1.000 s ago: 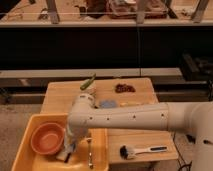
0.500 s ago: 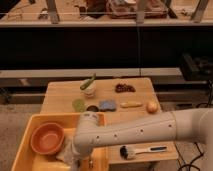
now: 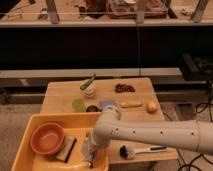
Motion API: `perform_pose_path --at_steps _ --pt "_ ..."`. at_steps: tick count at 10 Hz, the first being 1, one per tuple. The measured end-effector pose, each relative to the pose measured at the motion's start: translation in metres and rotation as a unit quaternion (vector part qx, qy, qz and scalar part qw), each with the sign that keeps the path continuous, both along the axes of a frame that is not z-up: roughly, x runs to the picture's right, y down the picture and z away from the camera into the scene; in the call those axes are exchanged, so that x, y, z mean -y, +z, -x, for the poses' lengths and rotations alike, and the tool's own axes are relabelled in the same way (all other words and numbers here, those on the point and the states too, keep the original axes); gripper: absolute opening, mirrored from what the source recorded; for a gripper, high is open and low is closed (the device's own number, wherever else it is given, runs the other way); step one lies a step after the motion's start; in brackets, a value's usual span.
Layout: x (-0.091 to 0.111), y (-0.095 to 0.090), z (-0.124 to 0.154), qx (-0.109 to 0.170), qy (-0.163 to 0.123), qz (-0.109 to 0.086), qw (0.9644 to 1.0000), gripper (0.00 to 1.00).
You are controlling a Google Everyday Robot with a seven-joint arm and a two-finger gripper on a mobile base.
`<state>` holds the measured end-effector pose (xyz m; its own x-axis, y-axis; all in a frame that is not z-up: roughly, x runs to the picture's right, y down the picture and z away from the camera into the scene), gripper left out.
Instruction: Wipe tray with towel
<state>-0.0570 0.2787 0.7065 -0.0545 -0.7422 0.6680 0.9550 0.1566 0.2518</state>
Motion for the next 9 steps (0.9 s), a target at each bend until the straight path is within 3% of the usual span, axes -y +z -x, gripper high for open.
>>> perform_pose_path --at_steps 2,5,9 --pt "0.012 0.002 0.005 0.001 0.003 -0.008 1.0 0.1" --pt "0.048 0.004 0.031 0.0 -0.001 -0.028 0.9996 0.1" --pt "0.081 0.021 0.061 -0.006 -0.012 -0.037 0.9992 0.1"
